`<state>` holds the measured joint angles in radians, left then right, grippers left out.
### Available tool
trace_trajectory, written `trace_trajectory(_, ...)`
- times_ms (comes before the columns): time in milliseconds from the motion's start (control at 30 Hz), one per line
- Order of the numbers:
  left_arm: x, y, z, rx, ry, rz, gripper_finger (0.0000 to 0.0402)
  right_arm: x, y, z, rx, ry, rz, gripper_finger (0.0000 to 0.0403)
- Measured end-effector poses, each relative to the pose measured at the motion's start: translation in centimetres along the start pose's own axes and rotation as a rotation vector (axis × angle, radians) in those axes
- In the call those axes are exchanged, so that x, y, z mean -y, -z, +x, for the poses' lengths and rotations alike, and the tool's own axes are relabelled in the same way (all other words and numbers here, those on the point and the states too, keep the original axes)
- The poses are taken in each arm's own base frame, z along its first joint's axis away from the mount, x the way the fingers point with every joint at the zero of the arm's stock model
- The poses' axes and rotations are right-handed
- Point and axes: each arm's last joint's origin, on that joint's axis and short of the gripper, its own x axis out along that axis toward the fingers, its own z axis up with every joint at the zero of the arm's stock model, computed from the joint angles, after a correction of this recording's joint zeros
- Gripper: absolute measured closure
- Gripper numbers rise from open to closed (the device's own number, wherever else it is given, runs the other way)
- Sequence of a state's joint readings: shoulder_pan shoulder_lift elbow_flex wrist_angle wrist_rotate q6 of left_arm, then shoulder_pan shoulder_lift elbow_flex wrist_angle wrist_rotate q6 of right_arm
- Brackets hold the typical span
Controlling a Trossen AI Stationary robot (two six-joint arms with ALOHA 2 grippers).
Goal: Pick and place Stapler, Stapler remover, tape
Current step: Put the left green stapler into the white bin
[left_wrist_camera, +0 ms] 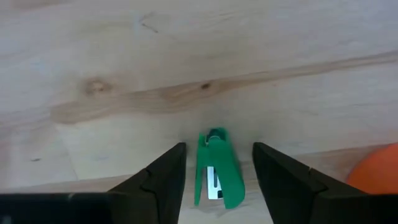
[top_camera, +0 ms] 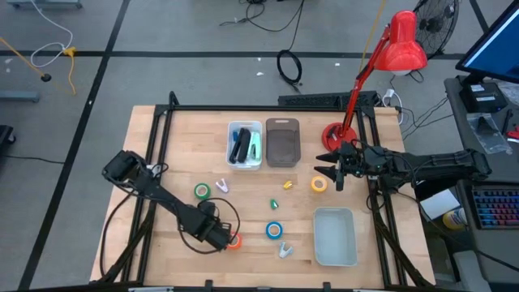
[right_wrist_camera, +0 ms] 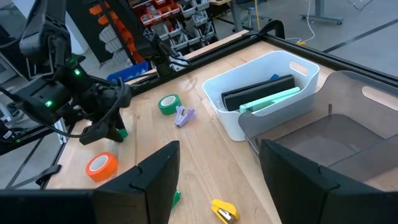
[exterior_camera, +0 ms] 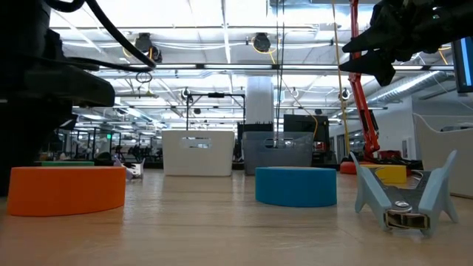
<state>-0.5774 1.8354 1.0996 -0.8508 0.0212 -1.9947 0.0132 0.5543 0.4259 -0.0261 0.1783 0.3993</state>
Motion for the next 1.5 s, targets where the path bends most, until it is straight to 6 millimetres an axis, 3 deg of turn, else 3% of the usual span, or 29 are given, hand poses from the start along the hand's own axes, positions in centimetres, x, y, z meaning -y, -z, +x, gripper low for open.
trace_trajectory(267, -0.1, -0.1, 0.6, -0.014, 0.031, -0.005, 0.0236, 0.0, 0.0, 0.0, 0.001, 0.0, 0.0, 0.019)
trace_trajectory(600, -0.2, -0.1, 0.7, -0.012, 0.015, -0.022, 0.0334, 0.0, 0.0, 0.0, 0.001, 0.001, 0.0, 0.019)
trace_trajectory(800, -0.6, -0.6, -0.6, 0.025, 0.051, -0.03, 0.0348, 0.0, 0.0, 0.0, 0.002, 0.002, -0.004, 0.019)
trace_trajectory(1033, -1.6, -3.3, -5.5, 0.134, 0.214, -0.111, 0.0327, 0.0, -0.1, 0.0, 0.011, -0.001, -0.024, 0.019)
trace_trajectory(1167, -2.2, -5.9, -9.0, 0.307, 0.409, -0.171, 0.0344, 0.0, -0.1, 0.0, 0.013, -0.002, -0.024, 0.019)
trace_trajectory(1333, -3.1, -10.0, -12.9, 0.555, 0.592, -0.209, 0.0347, -0.2, -0.4, 0.0, 0.04, -0.014, -0.019, 0.019)
trace_trajectory(1500, -2.8, -15.0, -15.4, 0.716, 0.672, -0.185, 0.0328, -0.3, -0.7, 0.0, 0.071, -0.026, -0.013, 0.019)
